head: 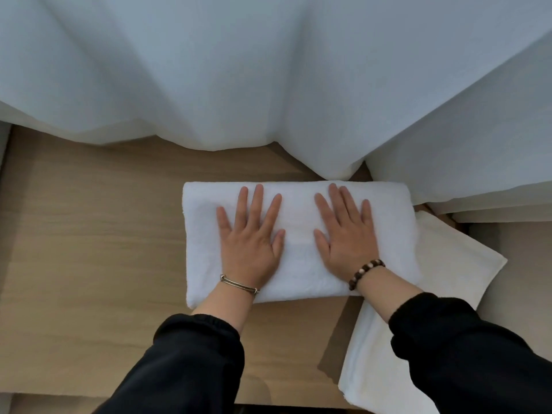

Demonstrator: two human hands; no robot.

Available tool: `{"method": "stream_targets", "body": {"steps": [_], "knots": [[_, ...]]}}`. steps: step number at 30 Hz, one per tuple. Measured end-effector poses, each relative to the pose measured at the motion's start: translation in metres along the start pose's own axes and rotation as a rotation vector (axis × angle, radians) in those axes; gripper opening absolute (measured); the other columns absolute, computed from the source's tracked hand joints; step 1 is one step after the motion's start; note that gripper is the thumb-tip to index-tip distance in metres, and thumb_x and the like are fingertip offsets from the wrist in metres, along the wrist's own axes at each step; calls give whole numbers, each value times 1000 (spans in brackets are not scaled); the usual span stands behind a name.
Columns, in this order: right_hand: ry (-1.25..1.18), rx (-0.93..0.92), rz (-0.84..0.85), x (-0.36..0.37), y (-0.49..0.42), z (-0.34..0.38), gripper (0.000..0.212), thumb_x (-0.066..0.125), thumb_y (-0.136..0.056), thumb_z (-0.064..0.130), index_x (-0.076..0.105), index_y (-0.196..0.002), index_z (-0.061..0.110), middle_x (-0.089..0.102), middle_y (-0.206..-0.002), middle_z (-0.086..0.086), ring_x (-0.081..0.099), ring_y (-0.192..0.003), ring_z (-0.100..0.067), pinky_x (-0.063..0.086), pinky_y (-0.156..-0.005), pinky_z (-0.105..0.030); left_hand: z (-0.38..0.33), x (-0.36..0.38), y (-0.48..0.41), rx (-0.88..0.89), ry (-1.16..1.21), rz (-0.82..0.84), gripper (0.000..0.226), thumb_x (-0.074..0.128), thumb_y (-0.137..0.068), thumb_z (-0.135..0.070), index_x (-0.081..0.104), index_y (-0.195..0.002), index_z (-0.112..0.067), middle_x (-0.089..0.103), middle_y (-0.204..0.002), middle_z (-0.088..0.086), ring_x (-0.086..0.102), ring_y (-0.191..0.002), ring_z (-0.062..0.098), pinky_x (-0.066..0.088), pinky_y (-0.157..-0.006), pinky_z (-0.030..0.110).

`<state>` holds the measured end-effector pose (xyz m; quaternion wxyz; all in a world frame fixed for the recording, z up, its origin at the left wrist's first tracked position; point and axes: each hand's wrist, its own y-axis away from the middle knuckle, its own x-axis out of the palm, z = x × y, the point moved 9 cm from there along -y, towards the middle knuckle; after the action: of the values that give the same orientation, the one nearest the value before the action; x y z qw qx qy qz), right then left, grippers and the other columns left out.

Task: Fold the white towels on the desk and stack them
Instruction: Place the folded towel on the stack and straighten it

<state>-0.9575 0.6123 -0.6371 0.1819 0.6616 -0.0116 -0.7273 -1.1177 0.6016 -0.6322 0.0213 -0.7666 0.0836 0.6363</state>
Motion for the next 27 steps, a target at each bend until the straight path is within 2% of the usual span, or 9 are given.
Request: {"method": "stream_targets", "body": {"steps": [6, 13, 15, 18, 19, 21, 23, 25, 27], "knots": [[93, -24, -43, -5, -20, -36, 61, 27, -92, 41, 23, -148, 18, 26, -154, -14, 22, -141, -31, 2, -113, -44, 2, 8, -6, 15, -31, -50, 60, 30, -92, -46, 20, -148, -28, 22, -155, 7, 13, -143, 28, 1, -110, 58], [26, 7, 60, -16, -23, -40, 67, 13, -89, 43, 25, -149, 15, 23, -155, -12, 21, -143, -29, 2, -116, -42, 1, 6, -7, -30, -40, 84, 58, 18, -93, -46, 7, -147, -30, 12, -158, 6, 6, -145, 27, -7, -111, 55], [-99, -2, 28, -29, -14, -41, 62, 20, -92, 37, 31, -146, 9, 23, -155, -14, 21, -142, -30, 5, -116, -40, -2, 3, -5, -48, -24, 114, 58, 18, -93, -45, 2, -147, -30, 6, -159, 6, 1, -146, 28, -6, -111, 56], [-234, -2, -70, -48, 21, -58, 49, 36, -92, 19, 44, -137, 1, 31, -150, -19, 30, -138, -34, 14, -116, -42, -15, -8, 4, -144, 68, 105, 63, 39, -94, -27, 14, -151, -19, 5, -158, 12, -1, -146, 31, 4, -111, 60], [-257, 6, -113, -52, 36, -68, 45, 39, -91, 14, 48, -133, -1, 35, -147, -21, 34, -135, -35, 18, -115, -44, -30, -15, 11, -105, 110, 77, 63, 45, -90, -19, 23, -149, -15, 12, -157, 15, 5, -145, 33, 10, -111, 60], [-314, 79, -199, -53, 65, -94, 40, 41, -88, 7, 53, -125, -4, 45, -138, -24, 41, -127, -38, 28, -110, -47, -88, -30, 39, 219, 161, -63, 56, 53, -78, -10, 50, -134, -8, 39, -145, 21, 34, -136, 37, 31, -104, 58], [-383, 266, -264, -46, 93, -132, 33, 42, -89, 2, 54, -119, -5, 51, -127, -23, 45, -119, -38, 35, -102, -44, -144, -26, 84, 530, 224, -114, 41, 61, -68, -7, 62, -109, -9, 63, -117, 17, 60, -107, 35, 50, -87, 45], [-440, 443, -255, -30, 120, -166, 27, 42, -92, -1, 55, -115, -1, 54, -118, -18, 47, -113, -33, 37, -94, -35, -172, 3, 111, 448, 308, 75, 26, 63, -71, -11, 62, -97, -8, 64, -95, 10, 60, -85, 32, 49, -67, 34], [-507, 499, -127, -6, 136, -184, 24, 40, -95, 2, 60, -108, 3, 59, -109, -12, 52, -106, -28, 37, -84, -27, -167, 60, 130, 26, 382, 435, 34, 54, -87, -29, 55, -115, -11, 60, -106, 8, 56, -99, 30, 46, -74, 34]]}}
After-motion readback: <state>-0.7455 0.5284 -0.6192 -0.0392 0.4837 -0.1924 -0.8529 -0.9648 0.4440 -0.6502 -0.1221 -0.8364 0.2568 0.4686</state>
